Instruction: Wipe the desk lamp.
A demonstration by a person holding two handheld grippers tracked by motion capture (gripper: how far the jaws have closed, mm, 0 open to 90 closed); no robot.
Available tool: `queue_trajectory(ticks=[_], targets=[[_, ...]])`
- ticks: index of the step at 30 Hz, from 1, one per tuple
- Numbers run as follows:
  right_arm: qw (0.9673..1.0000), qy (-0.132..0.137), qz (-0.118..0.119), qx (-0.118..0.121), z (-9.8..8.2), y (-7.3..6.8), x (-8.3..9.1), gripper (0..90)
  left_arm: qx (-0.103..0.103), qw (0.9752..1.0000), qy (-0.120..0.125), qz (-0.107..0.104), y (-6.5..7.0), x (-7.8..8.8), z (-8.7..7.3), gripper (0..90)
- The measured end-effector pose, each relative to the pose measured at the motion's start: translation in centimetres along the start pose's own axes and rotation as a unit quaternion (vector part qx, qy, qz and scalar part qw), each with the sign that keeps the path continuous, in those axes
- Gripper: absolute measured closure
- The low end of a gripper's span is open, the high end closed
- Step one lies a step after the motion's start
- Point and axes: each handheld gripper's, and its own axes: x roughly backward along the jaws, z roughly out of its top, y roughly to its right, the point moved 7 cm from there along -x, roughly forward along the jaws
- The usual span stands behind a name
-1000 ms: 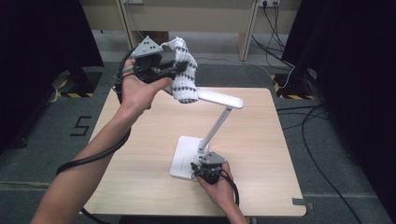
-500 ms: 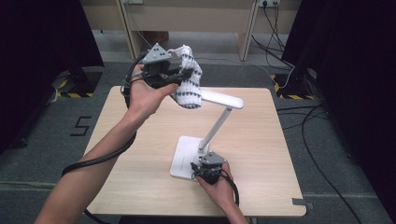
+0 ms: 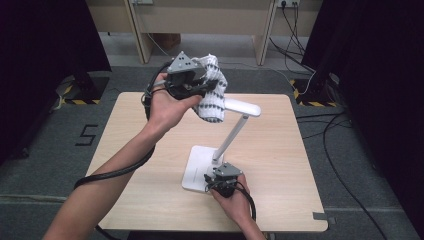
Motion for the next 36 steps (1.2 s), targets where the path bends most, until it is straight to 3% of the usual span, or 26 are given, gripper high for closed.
queue_trajectory(ticks=[36], targets=[[1.0000,0.002,0.000,0.001,0.0,0.0,0.0,56.7,-0.005,0.9990,-0.016,-0.041,4.7,-3.4,0.0,79.9]])
